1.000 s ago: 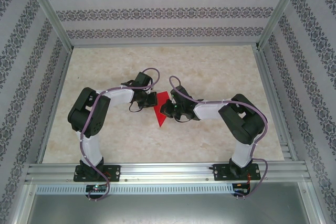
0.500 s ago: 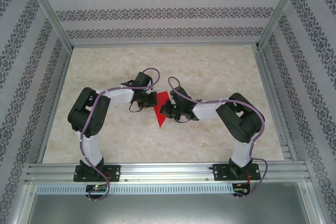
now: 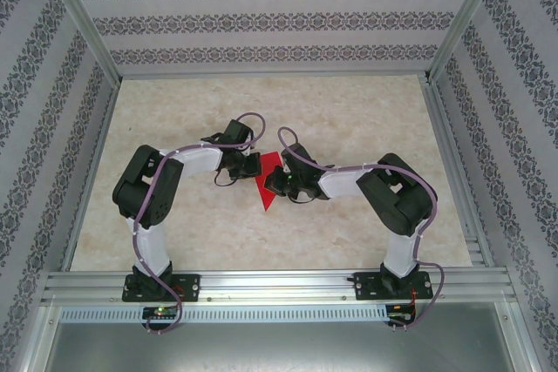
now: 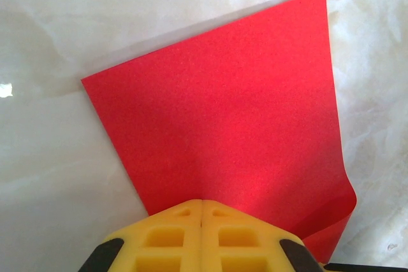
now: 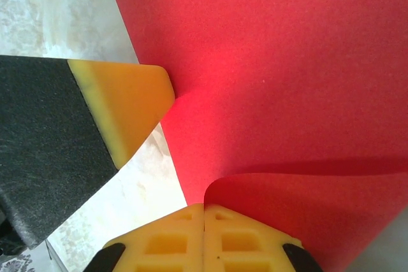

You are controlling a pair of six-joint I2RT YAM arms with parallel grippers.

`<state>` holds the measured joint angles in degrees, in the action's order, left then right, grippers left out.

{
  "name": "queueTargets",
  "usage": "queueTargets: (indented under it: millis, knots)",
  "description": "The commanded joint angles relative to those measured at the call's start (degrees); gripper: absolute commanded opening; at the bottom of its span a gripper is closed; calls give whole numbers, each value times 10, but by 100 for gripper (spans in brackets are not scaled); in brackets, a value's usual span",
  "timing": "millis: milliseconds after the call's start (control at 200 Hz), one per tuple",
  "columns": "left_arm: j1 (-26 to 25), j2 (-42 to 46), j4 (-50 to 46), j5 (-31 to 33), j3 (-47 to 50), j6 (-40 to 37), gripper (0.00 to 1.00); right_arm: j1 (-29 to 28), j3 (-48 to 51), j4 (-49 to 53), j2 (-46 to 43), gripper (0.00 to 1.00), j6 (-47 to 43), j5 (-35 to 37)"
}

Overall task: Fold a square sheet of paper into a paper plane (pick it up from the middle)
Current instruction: Third fold the triangle at the center of the table.

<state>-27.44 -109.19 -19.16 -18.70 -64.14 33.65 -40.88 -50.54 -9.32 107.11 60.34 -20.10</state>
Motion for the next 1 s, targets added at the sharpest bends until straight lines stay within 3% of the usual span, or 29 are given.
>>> queueTargets:
  millis: [0,994]
  knots:
    - [-4,-24,-10,10,1,-10,7,-7,-15,-17,12,5,-12,-6]
    - [-5,-31,-9,5,-1,-7,6,-2,-18,-16,33,5,-22,-20]
